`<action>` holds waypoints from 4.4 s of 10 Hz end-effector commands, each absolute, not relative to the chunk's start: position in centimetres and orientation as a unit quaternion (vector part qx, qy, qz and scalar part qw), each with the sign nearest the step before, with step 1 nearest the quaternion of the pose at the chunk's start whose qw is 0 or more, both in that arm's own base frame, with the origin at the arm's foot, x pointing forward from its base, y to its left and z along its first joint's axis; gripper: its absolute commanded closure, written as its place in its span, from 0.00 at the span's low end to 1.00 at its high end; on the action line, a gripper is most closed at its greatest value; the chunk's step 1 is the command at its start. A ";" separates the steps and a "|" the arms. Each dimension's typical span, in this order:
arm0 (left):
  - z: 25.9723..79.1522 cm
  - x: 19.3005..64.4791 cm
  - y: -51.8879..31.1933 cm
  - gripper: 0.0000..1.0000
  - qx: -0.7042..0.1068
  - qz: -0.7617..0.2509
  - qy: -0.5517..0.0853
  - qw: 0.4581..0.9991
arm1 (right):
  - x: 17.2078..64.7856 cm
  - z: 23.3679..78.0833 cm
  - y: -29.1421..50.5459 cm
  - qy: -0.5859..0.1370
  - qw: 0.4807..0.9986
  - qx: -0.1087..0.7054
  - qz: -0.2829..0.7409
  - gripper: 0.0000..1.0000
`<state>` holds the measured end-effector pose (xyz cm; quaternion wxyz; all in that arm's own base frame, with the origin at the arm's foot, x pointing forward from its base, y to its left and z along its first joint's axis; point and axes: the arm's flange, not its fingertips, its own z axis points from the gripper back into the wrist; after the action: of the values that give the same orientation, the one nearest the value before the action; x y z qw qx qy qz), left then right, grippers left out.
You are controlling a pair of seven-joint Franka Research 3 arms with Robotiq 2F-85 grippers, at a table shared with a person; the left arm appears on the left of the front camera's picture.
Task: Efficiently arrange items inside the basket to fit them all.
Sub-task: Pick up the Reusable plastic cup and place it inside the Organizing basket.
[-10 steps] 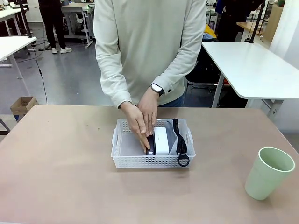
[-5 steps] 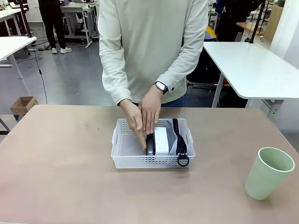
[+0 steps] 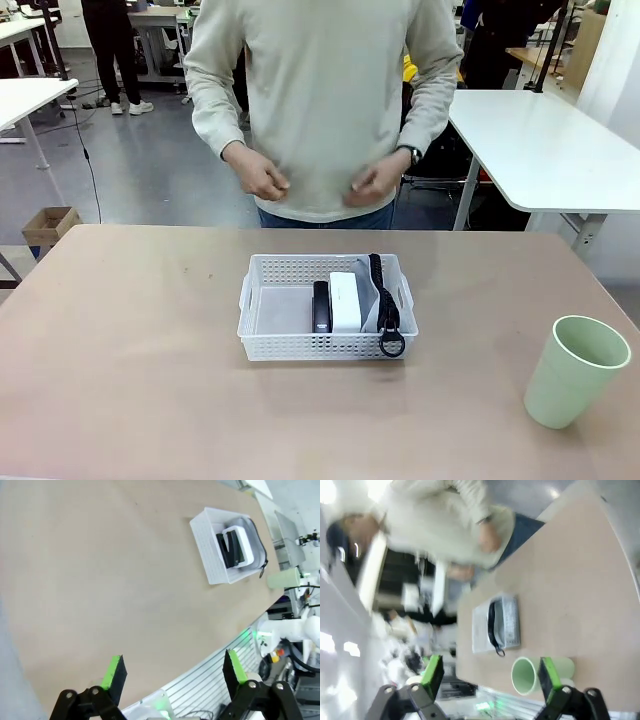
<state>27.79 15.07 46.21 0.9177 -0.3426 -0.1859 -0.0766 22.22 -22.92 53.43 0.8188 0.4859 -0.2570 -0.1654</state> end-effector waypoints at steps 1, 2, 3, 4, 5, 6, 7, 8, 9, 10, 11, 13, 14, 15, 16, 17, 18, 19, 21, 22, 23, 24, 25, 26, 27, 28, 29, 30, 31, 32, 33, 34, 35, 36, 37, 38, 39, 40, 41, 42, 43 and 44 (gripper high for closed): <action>45.9 27.5 15.5 0.00 -0.342 -0.089 -0.186 0.917 | 23.5 53.1 -21.4 -0.277 0.825 0.477 0.126 0.00; 45.9 27.5 15.5 0.00 -0.342 -0.089 -0.186 0.917 | 23.7 52.1 -20.5 -0.282 0.796 0.484 0.229 0.00; 45.9 27.5 15.5 0.00 -0.342 -0.089 -0.186 0.917 | 23.7 51.1 -20.2 -0.301 0.790 0.476 0.244 0.00; 45.9 27.5 15.5 0.00 -0.342 -0.089 -0.186 0.917 | 23.1 50.8 -20.1 -0.285 0.765 0.516 0.260 0.00; 45.9 27.5 15.5 0.00 -0.342 -0.089 -0.186 0.917 | 22.6 50.6 -20.1 -0.287 0.755 0.526 0.266 0.00; 45.9 27.5 15.5 0.00 -0.342 -0.089 -0.186 0.917 | 22.1 50.6 -19.8 -0.290 0.742 0.540 0.271 0.00; 45.9 27.5 15.5 0.00 -0.342 -0.089 -0.186 0.917 | 22.4 50.5 -19.3 -0.341 0.757 0.511 0.224 0.00; 45.9 27.5 15.5 0.00 -0.342 -0.089 -0.186 0.917 | 22.4 50.7 -18.2 -0.294 0.770 0.504 0.258 0.00; 45.9 27.5 15.5 0.00 -0.342 -0.089 -0.186 0.917 | 22.4 50.7 -18.2 -0.294 0.770 0.504 0.258 0.00; 45.9 27.5 15.5 0.00 -0.342 -0.089 -0.186 0.917 | 22.4 50.7 -18.2 -0.294 0.770 0.504 0.258 0.00; 45.9 27.5 15.5 0.00 -0.342 -0.089 -0.186 0.917 | 22.2 50.4 -18.5 -0.303 0.766 0.508 0.250 0.00; 45.9 27.5 15.5 0.00 -0.342 -0.089 -0.186 0.917 | 23.6 50.1 -14.5 -0.443 0.610 0.373 0.541 0.00; 45.9 27.5 15.5 0.00 -0.342 -0.089 -0.186 0.917 | 23.4 48.3 -14.1 -0.479 0.536 0.301 0.626 0.00; 45.9 27.5 15.5 0.00 -0.342 -0.089 -0.186 0.917 | 22.6 46.8 -13.9 -0.514 0.476 0.293 0.651 0.00; 45.9 27.5 15.5 0.00 -0.342 -0.089 -0.186 0.917 | 21.9 45.2 -13.6 -0.514 0.460 0.269 0.672 0.00; 45.9 27.5 15.5 0.00 -0.342 -0.089 -0.186 0.917 | 21.7 43.9 -13.5 -0.500 0.483 0.238 0.678 0.00; 45.9 27.5 15.5 0.00 -0.342 -0.089 -0.186 0.917 | 21.7 42.8 -13.3 -0.498 0.485 0.242 0.677 0.00; 45.9 27.5 15.5 0.00 -0.342 -0.089 -0.186 0.917 | 21.8 41.5 -13.1 -0.482 0.520 0.249 0.660 0.00; 45.9 27.5 15.5 0.00 -0.342 -0.089 -0.186 0.917 | 22.7 46.7 -14.4 -0.444 0.544 0.280 0.655 0.00; 45.9 27.5 15.5 0.00 -0.342 -0.089 -0.186 0.917 | 22.7 46.7 -14.4 -0.444 0.544 0.280 0.655 0.00; 45.9 27.5 15.5 0.00 -0.342 -0.089 -0.186 0.917 | 23.0 45.7 -15.2 -0.456 0.528 0.263 0.667 0.00; 45.9 27.5 15.5 0.00 -0.342 -0.089 -0.186 0.917 | 24.3 43.1 -15.0 -0.443 0.561 0.271 0.644 0.00; 45.9 27.5 15.5 0.00 -0.342 -0.089 -0.186 0.917 | 24.8 40.8 -15.3 -0.449 0.583 0.257 0.626 0.00; 45.9 27.5 15.5 0.00 -0.342 -0.089 -0.186 0.917 | 24.9 39.1 -15.8 -0.452 0.598 0.260 0.609 0.00; 45.9 27.5 15.5 0.00 -0.342 -0.089 -0.186 0.917 | 24.9 37.7 -16.2 -0.441 0.617 0.251 0.602 0.00; 45.9 27.5 15.5 0.00 -0.342 -0.089 -0.186 0.917 | 25.3 35.9 -16.5 -0.418 0.640 0.238 0.599 0.00; 45.9 27.5 15.5 0.00 -0.342 -0.089 -0.186 0.917 | 25.5 33.8 -16.3 -0.429 0.631 0.261 0.591 0.00; 45.9 27.5 15.5 0.00 -0.342 -0.089 -0.186 0.917 | 25.6 32.0 -15.8 -0.427 0.627 0.272 0.592 0.00; 45.9 27.5 15.5 0.00 -0.342 -0.089 -0.186 0.917 | 25.6 30.3 -15.3 -0.421 0.631 0.282 0.588 0.00; 45.9 27.5 15.5 0.00 -0.342 -0.089 -0.186 0.917 | 25.5 28.8 -14.9 -0.419 0.639 0.287 0.578 0.00; 45.9 27.5 15.5 0.00 -0.342 -0.089 -0.186 0.917 | 25.5 27.2 -14.5 -0.419 0.641 0.289 0.575 0.00; 45.9 27.5 15.5 0.00 -0.342 -0.089 -0.186 0.917 | 25.3 26.1 -13.9 -0.424 0.638 0.281 0.579 0.00; 45.9 27.5 15.5 0.00 -0.342 -0.089 -0.186 0.917 | 25.1 25.4 -13.3 -0.435 0.632 0.292 0.571 0.00; 45.9 27.5 15.5 0.00 -0.342 -0.089 -0.186 0.917 | 25.0 24.7 -12.8 -0.433 0.634 0.301 0.566 0.00; 45.9 27.5 15.5 0.00 -0.342 -0.089 -0.186 0.917 | 24.8 23.8 -12.0 -0.429 0.629 0.312 0.568 0.00; 45.9 27.5 15.5 0.00 -0.342 -0.089 -0.186 0.917 | 24.7 23.1 -11.2 -0.424 0.624 0.328 0.569 0.00; 45.9 27.5 15.5 0.00 -0.342 -0.089 -0.186 0.917 | 24.5 22.2 -10.3 -0.394 0.614 0.372 0.574 0.00; 45.9 27.5 15.5 0.00 -0.342 -0.089 -0.186 0.917 | 24.4 21.4 -9.8 -0.385 0.613 0.382 0.574 0.00; 45.9 27.5 15.5 0.00 -0.342 -0.089 -0.186 0.917 | 24.3 21.0 -9.4 -0.368 0.605 0.398 0.584 0.00; 45.9 27.5 15.5 0.00 -0.342 -0.089 -0.186 0.917 | 24.2 20.8 -9.0 -0.361 0.603 0.400 0.588 0.00; 45.9 27.5 15.5 0.00 -0.342 -0.089 -0.186 0.917 | 24.1 20.6 -8.6 -0.360 0.600 0.400 0.592 0.00; 45.9 27.5 15.5 0.00 -0.342 -0.089 -0.186 0.917 | 24.0 20.4 -8.6 -0.369 0.605 0.392 0.587 0.00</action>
<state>27.75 15.14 46.12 0.9177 -0.3424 -0.1861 -0.0779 30.87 -11.89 24.08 0.6106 0.4150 -0.3510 0.5760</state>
